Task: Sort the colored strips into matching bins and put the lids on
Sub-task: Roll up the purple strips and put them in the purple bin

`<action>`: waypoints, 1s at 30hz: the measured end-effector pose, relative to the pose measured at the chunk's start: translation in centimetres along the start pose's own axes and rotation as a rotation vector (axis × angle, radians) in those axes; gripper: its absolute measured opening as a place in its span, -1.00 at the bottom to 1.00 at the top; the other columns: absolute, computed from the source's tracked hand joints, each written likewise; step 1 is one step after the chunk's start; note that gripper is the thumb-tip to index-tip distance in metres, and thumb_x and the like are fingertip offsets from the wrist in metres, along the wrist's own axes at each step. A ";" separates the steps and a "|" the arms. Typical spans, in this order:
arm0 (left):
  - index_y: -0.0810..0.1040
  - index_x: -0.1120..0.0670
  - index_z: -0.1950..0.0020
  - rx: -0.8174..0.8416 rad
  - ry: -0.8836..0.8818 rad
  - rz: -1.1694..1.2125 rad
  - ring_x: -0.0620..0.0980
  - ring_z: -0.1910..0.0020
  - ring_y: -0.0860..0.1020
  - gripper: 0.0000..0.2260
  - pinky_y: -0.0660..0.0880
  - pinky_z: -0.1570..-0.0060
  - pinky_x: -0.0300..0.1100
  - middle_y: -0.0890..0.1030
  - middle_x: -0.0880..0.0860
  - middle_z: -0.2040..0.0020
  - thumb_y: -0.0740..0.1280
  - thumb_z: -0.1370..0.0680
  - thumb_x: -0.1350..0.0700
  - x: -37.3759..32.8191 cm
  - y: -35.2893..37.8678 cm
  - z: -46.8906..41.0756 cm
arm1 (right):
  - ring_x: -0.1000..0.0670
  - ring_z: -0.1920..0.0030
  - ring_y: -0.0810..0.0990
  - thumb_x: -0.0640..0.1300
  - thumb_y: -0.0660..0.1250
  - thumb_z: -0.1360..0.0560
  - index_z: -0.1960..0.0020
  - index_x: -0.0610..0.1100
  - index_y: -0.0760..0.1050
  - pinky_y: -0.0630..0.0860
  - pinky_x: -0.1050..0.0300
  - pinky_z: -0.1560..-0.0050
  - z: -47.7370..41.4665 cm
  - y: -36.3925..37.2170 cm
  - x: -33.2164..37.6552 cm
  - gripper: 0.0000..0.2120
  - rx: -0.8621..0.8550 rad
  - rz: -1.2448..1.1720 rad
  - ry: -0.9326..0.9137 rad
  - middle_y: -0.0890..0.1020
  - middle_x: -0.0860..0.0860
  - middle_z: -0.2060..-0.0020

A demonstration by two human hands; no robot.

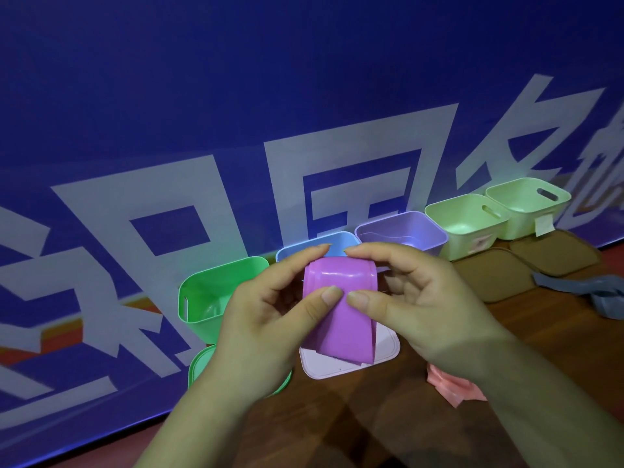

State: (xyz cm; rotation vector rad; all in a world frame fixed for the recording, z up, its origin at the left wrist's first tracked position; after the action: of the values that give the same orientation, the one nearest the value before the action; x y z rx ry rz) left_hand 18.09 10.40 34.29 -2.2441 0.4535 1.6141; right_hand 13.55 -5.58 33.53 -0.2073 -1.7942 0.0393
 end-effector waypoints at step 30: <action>0.61 -0.03 -0.16 0.015 0.095 -0.099 -0.08 0.03 0.64 -0.65 0.62 0.06 -0.21 0.66 -0.14 -0.07 0.48 -0.40 0.19 -0.4 0.3 0.2 | -0.03 -0.03 0.69 0.00 0.44 -0.38 -0.09 0.11 0.63 0.65 0.00 0.00 -0.1 -0.6 -0.8 -0.72 -0.017 -0.117 0.122 0.69 -0.01 -0.03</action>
State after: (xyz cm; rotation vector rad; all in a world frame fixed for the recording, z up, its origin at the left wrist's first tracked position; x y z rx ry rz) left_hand 17.69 10.26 34.60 -2.3010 0.3710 1.4556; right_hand 13.81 -6.31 32.85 -0.1137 -1.6826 -0.0708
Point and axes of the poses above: each hand's wrist, its own z-axis away from the middle knuckle, its own y-axis out of the palm, x = y × z, the point moved 7 cm from there along -z, towards the middle knuckle
